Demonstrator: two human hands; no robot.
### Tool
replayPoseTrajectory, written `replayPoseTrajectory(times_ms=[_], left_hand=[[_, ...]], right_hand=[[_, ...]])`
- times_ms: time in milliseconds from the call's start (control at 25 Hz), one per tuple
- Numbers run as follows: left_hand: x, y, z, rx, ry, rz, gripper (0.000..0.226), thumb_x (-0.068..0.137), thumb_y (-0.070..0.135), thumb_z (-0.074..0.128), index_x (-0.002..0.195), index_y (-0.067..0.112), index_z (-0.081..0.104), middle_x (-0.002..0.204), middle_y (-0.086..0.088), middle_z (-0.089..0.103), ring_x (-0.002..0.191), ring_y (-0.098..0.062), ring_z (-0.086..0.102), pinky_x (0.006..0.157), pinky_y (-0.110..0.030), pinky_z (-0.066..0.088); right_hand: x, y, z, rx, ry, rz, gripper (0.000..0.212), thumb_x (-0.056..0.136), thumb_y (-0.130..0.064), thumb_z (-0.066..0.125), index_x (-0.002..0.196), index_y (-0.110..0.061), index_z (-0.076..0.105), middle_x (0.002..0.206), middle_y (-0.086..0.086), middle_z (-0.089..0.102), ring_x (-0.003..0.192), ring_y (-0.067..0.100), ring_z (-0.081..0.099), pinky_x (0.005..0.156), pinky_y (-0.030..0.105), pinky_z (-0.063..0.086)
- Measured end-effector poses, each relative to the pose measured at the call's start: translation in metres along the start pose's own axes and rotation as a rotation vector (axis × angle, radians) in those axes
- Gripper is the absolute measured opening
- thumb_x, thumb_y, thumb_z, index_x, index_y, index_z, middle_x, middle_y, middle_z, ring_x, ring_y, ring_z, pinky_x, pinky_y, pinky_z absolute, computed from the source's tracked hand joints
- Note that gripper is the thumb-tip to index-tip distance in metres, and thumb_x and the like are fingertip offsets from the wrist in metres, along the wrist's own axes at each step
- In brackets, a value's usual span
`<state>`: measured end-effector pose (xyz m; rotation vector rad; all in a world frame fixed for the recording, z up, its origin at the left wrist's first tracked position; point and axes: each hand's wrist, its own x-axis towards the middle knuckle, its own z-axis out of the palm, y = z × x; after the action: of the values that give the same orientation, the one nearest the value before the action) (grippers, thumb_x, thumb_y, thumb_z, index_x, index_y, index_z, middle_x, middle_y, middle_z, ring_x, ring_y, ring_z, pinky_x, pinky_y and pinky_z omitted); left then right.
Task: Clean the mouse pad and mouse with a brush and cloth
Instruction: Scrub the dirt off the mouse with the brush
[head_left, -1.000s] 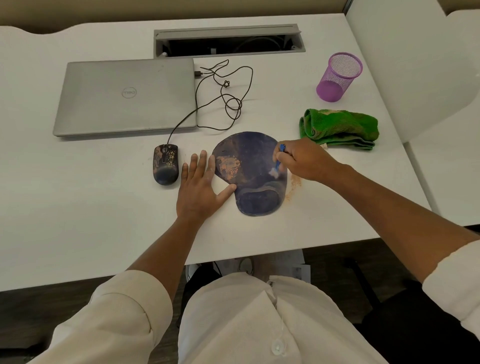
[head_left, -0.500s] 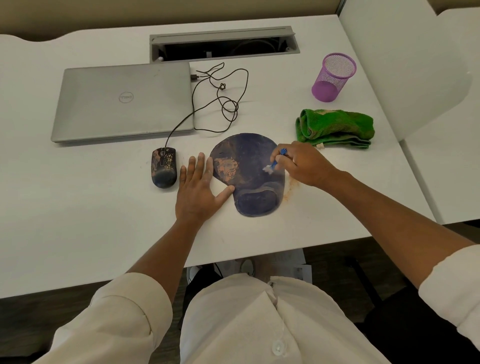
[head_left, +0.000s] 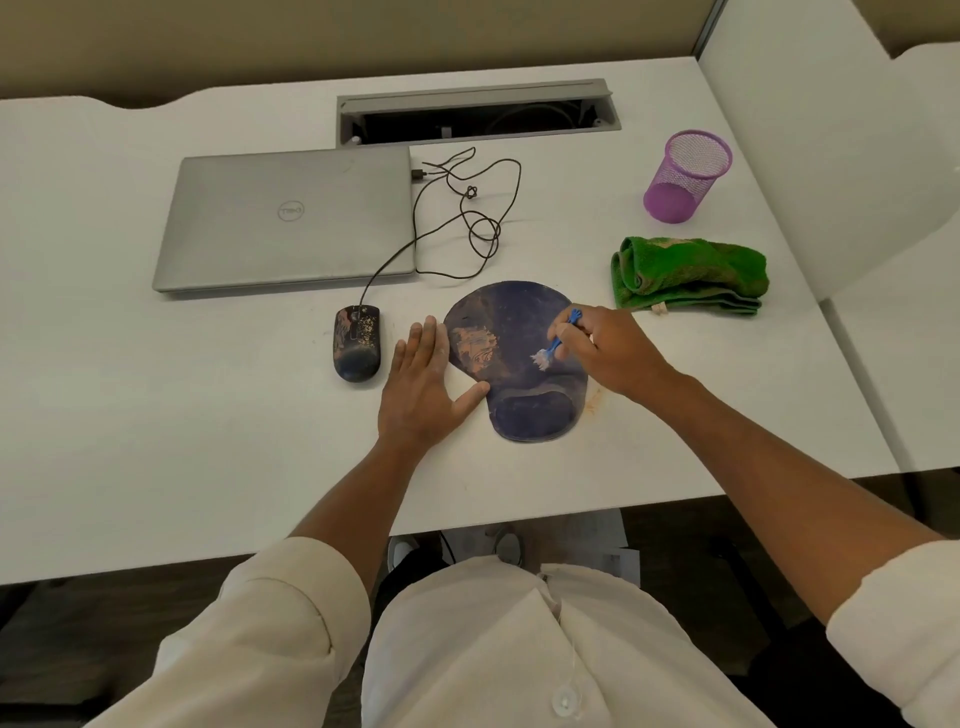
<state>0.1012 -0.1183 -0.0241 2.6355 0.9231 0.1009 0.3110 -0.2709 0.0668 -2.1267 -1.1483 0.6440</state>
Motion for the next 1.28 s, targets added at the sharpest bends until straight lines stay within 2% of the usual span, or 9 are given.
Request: replayPoseTrajectory(times_ms=[200,400,520,600,800,960,1080,1200,1280], left_hand=[[-0.007,0.001,-0.028,-0.071,0.153,0.078,0.100,0.093,0.070,0.044,0.163,0.011,0.004,0.172,-0.005,-0.001,0.158,-0.017,-0.008,0.127,-0.033,0.001],[-0.023,-0.042,-0.046,-0.065,0.257,-0.156,0.106,0.091,0.070,0.048,0.163,0.008,0.001,0.172,-0.008,-0.006,0.158,-0.019,-0.011,0.128,-0.039,-0.001],[-0.033,-0.061,-0.044,-0.124,0.244,-0.321,0.114,0.088,0.073,0.054,0.162,0.007,-0.002,0.171,-0.010,-0.005,0.158,-0.021,-0.009,0.129,-0.042,0.000],[-0.034,-0.066,-0.040,-0.156,0.203,-0.418,0.119,0.085,0.077,0.054,0.162,0.007,-0.004,0.171,-0.011,-0.006,0.158,-0.023,-0.009,0.129,-0.043,0.000],[-0.024,-0.070,-0.035,-0.187,0.157,-0.553,0.123,0.081,0.084,0.048,0.162,0.005,-0.001,0.171,-0.012,-0.003,0.158,-0.024,-0.006,0.128,-0.043,-0.005],[-0.019,-0.072,-0.031,-0.139,0.171,-0.570,0.118,0.082,0.086,0.041,0.162,0.006,0.007,0.171,-0.011,0.001,0.158,-0.023,-0.006,0.128,-0.043,-0.006],[-0.018,-0.073,-0.029,-0.120,0.178,-0.572,0.114,0.083,0.086,0.035,0.162,0.008,0.011,0.171,-0.011,0.001,0.158,-0.024,-0.007,0.128,-0.045,-0.005],[-0.017,-0.073,-0.029,-0.112,0.178,-0.571,0.110,0.083,0.084,0.032,0.163,0.010,0.013,0.171,-0.011,0.001,0.158,-0.024,-0.007,0.128,-0.044,-0.005],[-0.017,-0.072,-0.030,-0.111,0.174,-0.577,0.109,0.083,0.084,0.031,0.163,0.011,0.014,0.171,-0.011,0.001,0.158,-0.024,-0.006,0.128,-0.044,-0.006]], right_hand=[[0.016,-0.022,0.019,0.008,0.056,0.001,0.027,0.103,-0.021,0.048,0.107,-0.007,0.071,0.098,0.007,0.075,0.092,0.022,0.069,0.087,0.036,0.055],[0.047,-0.058,0.040,-0.016,0.045,-0.036,0.027,0.101,-0.028,0.049,0.107,-0.011,0.069,0.092,0.004,0.075,0.089,0.021,0.068,0.084,0.040,0.054],[0.065,-0.082,0.057,0.056,0.056,-0.085,0.020,0.099,-0.026,0.051,0.101,-0.021,0.070,0.089,-0.005,0.074,0.083,0.011,0.067,0.073,0.022,0.052],[0.079,-0.101,0.071,0.065,0.051,-0.131,0.019,0.097,-0.023,0.053,0.101,-0.022,0.072,0.085,-0.009,0.072,0.074,0.007,0.063,0.066,0.016,0.047],[0.114,-0.133,0.099,-0.055,0.049,-0.144,0.013,0.092,-0.025,0.054,0.094,-0.023,0.066,0.077,0.001,0.066,0.069,0.016,0.057,0.059,0.028,0.043],[0.136,-0.146,0.110,-0.131,0.001,-0.131,0.009,0.093,-0.026,0.053,0.092,-0.026,0.061,0.078,0.006,0.062,0.069,0.020,0.055,0.055,0.027,0.037],[0.144,-0.150,0.118,-0.202,-0.066,-0.132,0.011,0.095,-0.029,0.052,0.097,-0.028,0.062,0.086,0.008,0.059,0.076,0.021,0.055,0.061,0.026,0.036],[0.144,-0.152,0.124,-0.269,-0.130,-0.147,0.016,0.097,-0.030,0.051,0.106,-0.029,0.064,0.096,0.009,0.056,0.088,0.023,0.057,0.070,0.032,0.047],[0.141,-0.152,0.124,-0.284,-0.164,-0.156,0.016,0.097,-0.030,0.052,0.106,-0.031,0.065,0.096,0.003,0.051,0.086,0.018,0.056,0.072,0.032,0.047]])
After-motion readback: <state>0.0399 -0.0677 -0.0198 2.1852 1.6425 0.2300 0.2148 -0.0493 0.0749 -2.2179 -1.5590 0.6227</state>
